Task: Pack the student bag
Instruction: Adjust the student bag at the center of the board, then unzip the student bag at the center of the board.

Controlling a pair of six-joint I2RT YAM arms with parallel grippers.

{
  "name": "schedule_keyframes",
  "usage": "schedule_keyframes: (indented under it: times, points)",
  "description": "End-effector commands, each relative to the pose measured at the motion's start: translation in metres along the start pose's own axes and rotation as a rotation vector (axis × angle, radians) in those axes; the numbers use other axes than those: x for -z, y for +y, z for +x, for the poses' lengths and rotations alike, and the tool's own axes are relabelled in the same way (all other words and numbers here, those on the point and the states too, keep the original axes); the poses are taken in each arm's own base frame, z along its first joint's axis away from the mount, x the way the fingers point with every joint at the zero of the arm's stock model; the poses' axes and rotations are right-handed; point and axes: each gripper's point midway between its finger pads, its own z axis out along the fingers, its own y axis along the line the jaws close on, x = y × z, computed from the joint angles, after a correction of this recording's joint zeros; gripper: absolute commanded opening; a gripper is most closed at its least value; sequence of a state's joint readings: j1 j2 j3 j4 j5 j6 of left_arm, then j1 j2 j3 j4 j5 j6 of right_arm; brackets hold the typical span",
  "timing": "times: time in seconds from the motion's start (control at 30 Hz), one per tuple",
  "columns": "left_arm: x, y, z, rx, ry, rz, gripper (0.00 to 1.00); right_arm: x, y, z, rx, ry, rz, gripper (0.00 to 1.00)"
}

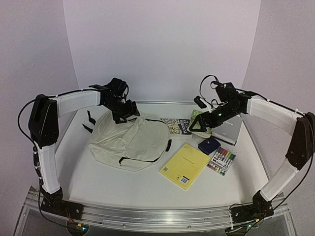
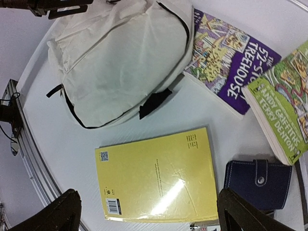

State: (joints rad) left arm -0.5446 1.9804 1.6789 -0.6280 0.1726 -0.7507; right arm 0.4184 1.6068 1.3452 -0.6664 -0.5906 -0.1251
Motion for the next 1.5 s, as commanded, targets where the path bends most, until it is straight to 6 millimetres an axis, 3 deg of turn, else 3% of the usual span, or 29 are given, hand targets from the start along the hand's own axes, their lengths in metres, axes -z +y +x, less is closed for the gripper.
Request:
schedule_keyframes:
  times: [0.0, 0.13, 0.27, 0.4, 0.67, 0.93, 1.17, 1.47]
  points:
    - [0.06, 0.001, -0.012, 0.051, -0.131, 0.004, 0.82, -0.014, 0.031, -0.038, 0.126, -0.058, 0.041, 0.98]
    - [0.071, 0.033, 0.012, 0.147, -0.133, -0.035, 0.84, -0.042, 0.073, -0.049, 0.217, -0.037, 0.044, 0.98]
    - [0.074, 0.072, 0.042, 0.278, -0.142, -0.063, 0.85, -0.079, 0.125, -0.048, 0.262, -0.005, 0.05, 0.97]
    - [0.085, 0.099, 0.057, 0.371, -0.177, -0.118, 0.88, -0.109, 0.179, -0.045, 0.228, 0.004, 0.029, 0.91]
    - [0.115, 0.152, 0.083, 0.57, -0.252, -0.296, 0.98, -0.171, 0.241, -0.039, 0.202, -0.015, 0.072, 0.81]
    - [0.133, 0.175, 0.099, 0.672, -0.278, -0.39, 0.99, -0.22, 0.241, -0.039, 0.105, -0.023, 0.128, 0.62]
    - [0.134, 0.18, 0.104, 0.692, -0.285, -0.38, 1.0, -0.243, 0.241, -0.041, 0.063, -0.026, 0.128, 0.47]
    - [0.138, 0.183, 0.106, 0.702, -0.299, -0.383, 1.0, -0.265, 0.23, -0.022, 0.023, 0.02, 0.15, 0.46]
